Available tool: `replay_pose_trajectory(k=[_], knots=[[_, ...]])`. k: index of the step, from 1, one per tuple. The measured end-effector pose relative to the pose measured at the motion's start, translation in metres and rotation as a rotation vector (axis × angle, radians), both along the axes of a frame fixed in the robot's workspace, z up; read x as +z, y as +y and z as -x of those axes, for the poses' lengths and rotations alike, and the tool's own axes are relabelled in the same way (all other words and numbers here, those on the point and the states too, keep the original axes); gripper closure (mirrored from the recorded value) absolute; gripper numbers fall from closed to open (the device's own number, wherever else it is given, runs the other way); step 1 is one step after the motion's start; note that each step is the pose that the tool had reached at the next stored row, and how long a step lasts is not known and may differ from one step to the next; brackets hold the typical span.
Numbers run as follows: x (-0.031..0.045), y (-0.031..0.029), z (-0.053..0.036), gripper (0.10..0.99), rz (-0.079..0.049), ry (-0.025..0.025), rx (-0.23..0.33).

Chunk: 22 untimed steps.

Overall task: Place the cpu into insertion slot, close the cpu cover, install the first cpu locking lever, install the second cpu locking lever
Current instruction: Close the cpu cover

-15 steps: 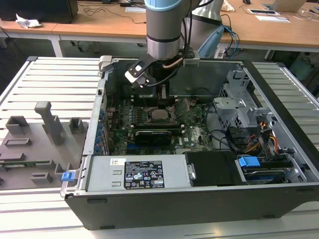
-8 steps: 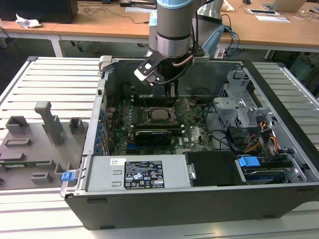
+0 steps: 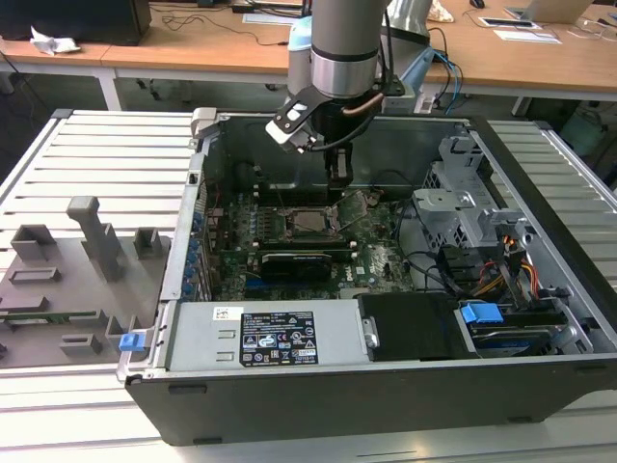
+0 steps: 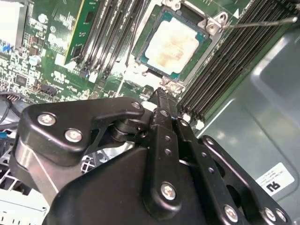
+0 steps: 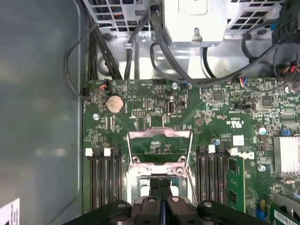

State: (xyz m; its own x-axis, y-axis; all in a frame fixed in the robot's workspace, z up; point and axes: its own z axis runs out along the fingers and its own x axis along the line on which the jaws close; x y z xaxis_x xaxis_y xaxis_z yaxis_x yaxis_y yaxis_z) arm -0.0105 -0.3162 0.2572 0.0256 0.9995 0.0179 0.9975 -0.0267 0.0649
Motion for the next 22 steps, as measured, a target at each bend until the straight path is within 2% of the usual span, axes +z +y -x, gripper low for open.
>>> replay_pose_trajectory(k=[3,12,15,22], knots=[[0.0058,0.0000,-0.0014,0.980,0.000,-0.0002,0.000],[0.0059,0.0000,-0.0113,0.980,0.000,0.0007,0.000],[0.0059,0.0000,-0.0213,0.980,0.000,0.0008,0.000],[0.0056,0.0000,-0.0303,0.980,0.000,0.0007,0.000]])
